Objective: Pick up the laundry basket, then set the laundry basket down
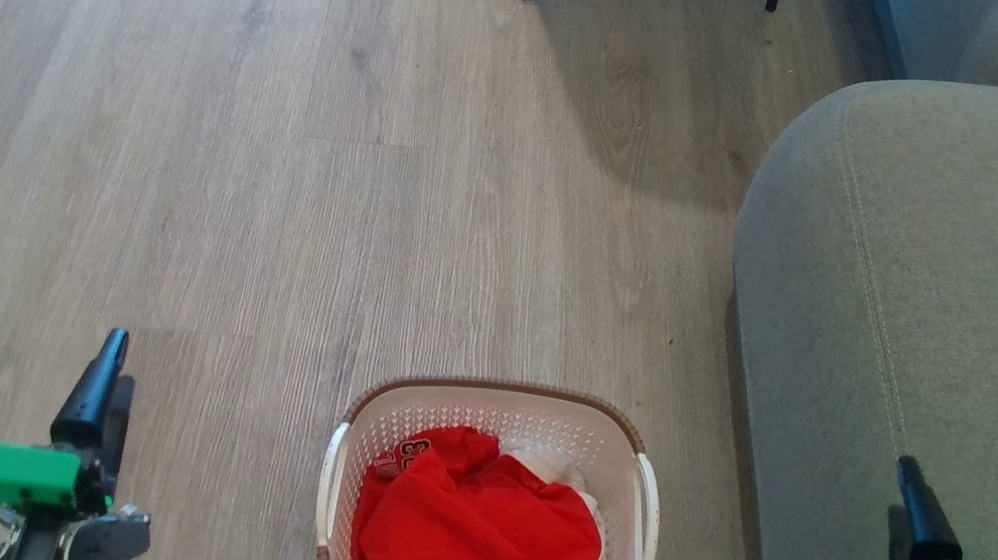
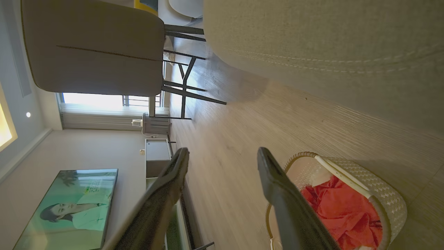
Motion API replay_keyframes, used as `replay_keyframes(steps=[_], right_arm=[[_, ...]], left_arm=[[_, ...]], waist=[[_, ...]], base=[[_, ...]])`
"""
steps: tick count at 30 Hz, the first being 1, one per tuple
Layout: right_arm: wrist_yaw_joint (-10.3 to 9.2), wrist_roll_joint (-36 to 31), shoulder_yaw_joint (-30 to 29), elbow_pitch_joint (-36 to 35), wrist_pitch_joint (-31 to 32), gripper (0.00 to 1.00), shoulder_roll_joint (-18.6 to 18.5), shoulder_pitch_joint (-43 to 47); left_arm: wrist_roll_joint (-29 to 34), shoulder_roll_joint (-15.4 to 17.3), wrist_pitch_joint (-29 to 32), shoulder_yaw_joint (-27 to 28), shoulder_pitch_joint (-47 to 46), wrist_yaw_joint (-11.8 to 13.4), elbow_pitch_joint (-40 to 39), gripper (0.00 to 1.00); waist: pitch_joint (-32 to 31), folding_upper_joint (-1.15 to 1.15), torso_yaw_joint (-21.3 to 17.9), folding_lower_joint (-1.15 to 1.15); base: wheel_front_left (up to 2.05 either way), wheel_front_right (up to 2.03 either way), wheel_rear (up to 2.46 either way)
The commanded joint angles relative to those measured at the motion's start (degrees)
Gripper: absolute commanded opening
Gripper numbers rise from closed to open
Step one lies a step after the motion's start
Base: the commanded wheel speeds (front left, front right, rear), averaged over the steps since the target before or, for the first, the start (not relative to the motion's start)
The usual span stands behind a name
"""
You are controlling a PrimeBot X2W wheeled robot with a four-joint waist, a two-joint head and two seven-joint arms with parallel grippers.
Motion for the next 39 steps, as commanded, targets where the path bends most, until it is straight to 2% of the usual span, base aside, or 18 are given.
replay_keyframes(steps=[1,9,24,31,34,39], right_arm=[[0.11,-1.45,-0.20,-2.57,-0.52,1.00,-0.41,-3.63],[0.14,-11.25,0.16,-6.42,-1.86,1.00,-0.45,-4.70],[0.19,-29.54,4.91,-13.50,-4.38,1.00,-0.52,-6.64],[0.21,-35.83,7.48,-15.57,-5.38,1.00,-1.15,-7.16],[0.22,-38.63,8.28,-16.49,-5.88,1.00,-1.34,-7.38],[0.23,-43.81,9.11,-18.06,-6.72,1.00,-1.56,-7.86]], left_arm=[[0.89,0.38,-0.61,0.83,-3.40,-0.11,-2.48,1.00],[5.52,0.40,-1.95,1.53,-4.03,-0.14,-5.22,1.00],[18.12,0.44,-4.48,1.02,-4.59,0.01,-11.79,1.00],[25.76,0.45,-5.48,-0.50,-5.16,3.33,-14.95,1.00],[32.20,0.46,-5.99,-2.63,-5.43,5.39,-16.74,1.00],[41.94,0.47,-6.83,-7.33,-5.91,10.34,-18.50,1.00]], waist=[[0.05,0.00,0.02,0.00],[0.31,0.00,0.39,0.00],[0.64,0.00,1.01,0.00],[0.81,0.00,1.10,0.00],[0.94,0.00,1.16,0.00],[1.13,0.00,1.28,0.00]], base=[[0.00,0.00,0.00],[0.00,0.00,0.00],[0.00,0.00,0.00],[0.00,0.00,0.00],[0.00,0.00,0.00],[0.00,0.00,0.00]])
